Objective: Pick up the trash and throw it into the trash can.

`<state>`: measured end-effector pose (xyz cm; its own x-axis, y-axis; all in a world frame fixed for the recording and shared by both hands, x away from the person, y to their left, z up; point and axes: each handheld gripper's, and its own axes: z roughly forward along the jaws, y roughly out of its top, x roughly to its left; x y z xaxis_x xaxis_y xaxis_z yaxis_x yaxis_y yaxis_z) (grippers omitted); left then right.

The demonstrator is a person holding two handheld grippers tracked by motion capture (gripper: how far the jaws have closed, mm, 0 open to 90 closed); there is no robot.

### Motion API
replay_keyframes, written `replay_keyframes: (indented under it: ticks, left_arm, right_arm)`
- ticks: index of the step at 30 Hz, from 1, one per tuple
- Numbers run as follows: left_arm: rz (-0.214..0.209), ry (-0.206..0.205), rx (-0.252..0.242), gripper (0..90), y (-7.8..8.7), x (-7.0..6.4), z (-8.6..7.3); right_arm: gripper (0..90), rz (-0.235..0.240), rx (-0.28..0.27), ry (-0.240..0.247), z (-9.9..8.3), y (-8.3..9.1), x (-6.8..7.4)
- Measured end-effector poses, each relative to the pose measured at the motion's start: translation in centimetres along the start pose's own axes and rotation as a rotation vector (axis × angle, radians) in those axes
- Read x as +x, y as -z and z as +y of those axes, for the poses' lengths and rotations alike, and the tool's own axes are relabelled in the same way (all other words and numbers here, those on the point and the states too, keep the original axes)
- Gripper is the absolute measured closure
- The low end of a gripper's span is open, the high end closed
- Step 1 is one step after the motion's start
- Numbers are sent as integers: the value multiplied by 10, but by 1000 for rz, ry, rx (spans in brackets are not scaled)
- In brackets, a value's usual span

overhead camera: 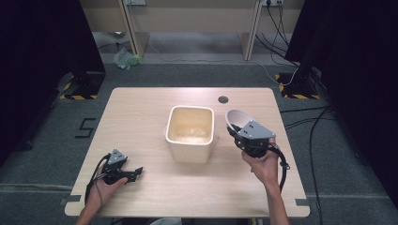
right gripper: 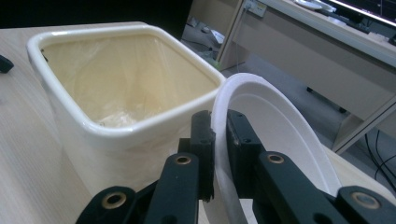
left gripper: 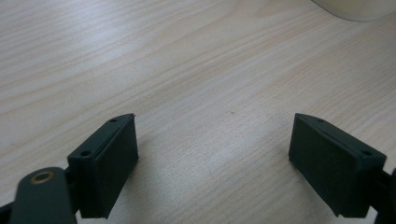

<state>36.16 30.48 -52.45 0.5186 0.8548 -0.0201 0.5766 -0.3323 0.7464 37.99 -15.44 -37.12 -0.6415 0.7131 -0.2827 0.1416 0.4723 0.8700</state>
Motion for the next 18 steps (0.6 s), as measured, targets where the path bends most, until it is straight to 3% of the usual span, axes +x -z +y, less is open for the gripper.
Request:
replay_keyframes:
  ticks: [8, 13, 18]
  left_arm:
    - [0, 0, 0, 148, 0, 0, 0]
    - [0, 0, 0, 148, 0, 0, 0]
    - [0, 0, 0, 148, 0, 0, 0]
  right_arm:
    - [830, 30, -38, 36, 25, -2, 5]
    - [830, 72, -56, 88, 48, -13, 18]
    - [830, 96, -64, 112, 59, -21, 26]
